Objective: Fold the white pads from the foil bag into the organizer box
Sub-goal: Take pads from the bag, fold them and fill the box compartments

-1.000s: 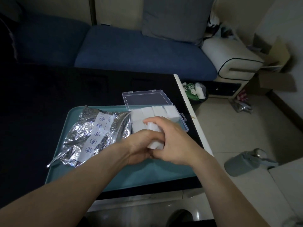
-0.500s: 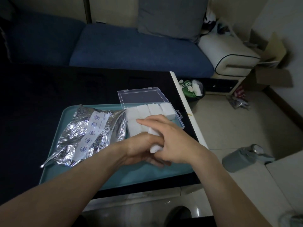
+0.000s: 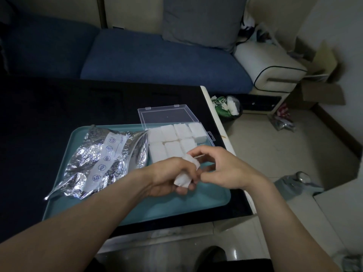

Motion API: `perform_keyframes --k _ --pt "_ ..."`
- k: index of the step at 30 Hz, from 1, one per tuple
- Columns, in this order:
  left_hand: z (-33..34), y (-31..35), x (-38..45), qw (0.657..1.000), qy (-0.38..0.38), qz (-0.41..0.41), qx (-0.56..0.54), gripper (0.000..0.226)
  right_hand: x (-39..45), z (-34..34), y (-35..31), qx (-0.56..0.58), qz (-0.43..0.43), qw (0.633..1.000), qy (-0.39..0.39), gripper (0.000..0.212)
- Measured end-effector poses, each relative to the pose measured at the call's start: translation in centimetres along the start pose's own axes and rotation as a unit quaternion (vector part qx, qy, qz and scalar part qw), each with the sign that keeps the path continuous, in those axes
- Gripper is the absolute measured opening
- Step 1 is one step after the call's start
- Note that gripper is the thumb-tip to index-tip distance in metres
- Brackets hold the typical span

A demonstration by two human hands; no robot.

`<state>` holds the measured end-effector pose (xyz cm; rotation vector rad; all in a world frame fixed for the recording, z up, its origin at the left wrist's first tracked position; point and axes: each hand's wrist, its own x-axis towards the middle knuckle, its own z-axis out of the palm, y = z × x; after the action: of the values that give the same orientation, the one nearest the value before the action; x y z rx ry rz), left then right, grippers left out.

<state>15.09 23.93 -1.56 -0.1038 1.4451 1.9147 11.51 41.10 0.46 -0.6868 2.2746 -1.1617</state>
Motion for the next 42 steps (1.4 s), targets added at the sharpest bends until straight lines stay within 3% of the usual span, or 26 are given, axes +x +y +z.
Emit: perform_keyframes --k 6,8,9,10,12,13,15,18,20,27,33,37,42 --pt "0.0 0.0 0.3 0.996 -0.063 0.016 0.057 0.047 -0.1 -0.5 1.7 0.146 -0.02 0.989 -0.028 0.028" --pt "0.1 0.2 0.7 0.995 -0.044 0.016 0.085 0.036 0.3 -0.9 2.0 0.192 -0.011 0.981 -0.004 0.025" --pt "0.2 0.3 0.9 0.989 -0.01 0.027 0.145 0.029 0.7 -1.1 2.1 0.232 -0.005 0.971 0.047 0.024" --pt "-0.1 0.6 1.1 0.967 0.049 0.048 0.246 0.026 1.2 -1.4 2.3 0.29 0.003 0.95 0.119 0.021" --pt "-1.0 0.7 1.9 0.857 0.201 0.128 0.456 0.029 2.5 -1.9 3.4 0.384 0.04 0.877 0.285 0.019" --pt "-1.3 0.8 2.3 0.795 0.256 0.189 0.517 0.034 3.2 -2.1 4.1 0.376 0.063 0.851 0.362 0.023" --pt "-1.8 0.4 2.7 0.714 0.271 0.259 0.591 0.039 4.6 -2.0 5.6 0.231 0.094 0.854 0.457 0.03" --pt "-2.1 -0.5 3.3 0.62 0.209 0.204 0.728 0.046 5.8 -1.6 5.9 0.013 0.092 0.922 0.376 0.036" --pt "-2.5 -0.8 3.5 0.584 0.195 0.184 0.766 0.048 6.4 -1.7 5.5 -0.074 0.109 0.943 0.307 0.037" --pt "-2.9 -1.3 3.3 0.553 0.198 0.186 0.788 0.046 7.8 -1.2 4.3 -0.227 0.158 0.934 0.227 0.042" --pt "-2.6 -1.1 3.1 0.556 0.2 0.163 0.79 0.053 9.0 -0.8 4.4 -0.22 0.199 0.897 0.328 0.026" --pt "-2.3 -1.1 3.1 0.55 0.203 0.15 0.796 0.051 9.8 -0.2 4.6 -0.326 0.247 0.854 0.322 0.027" --pt "-2.2 -1.6 3.3 0.547 0.208 0.156 0.796 0.049 9.8 0.3 4.4 -0.446 0.228 0.811 0.302 0.019"
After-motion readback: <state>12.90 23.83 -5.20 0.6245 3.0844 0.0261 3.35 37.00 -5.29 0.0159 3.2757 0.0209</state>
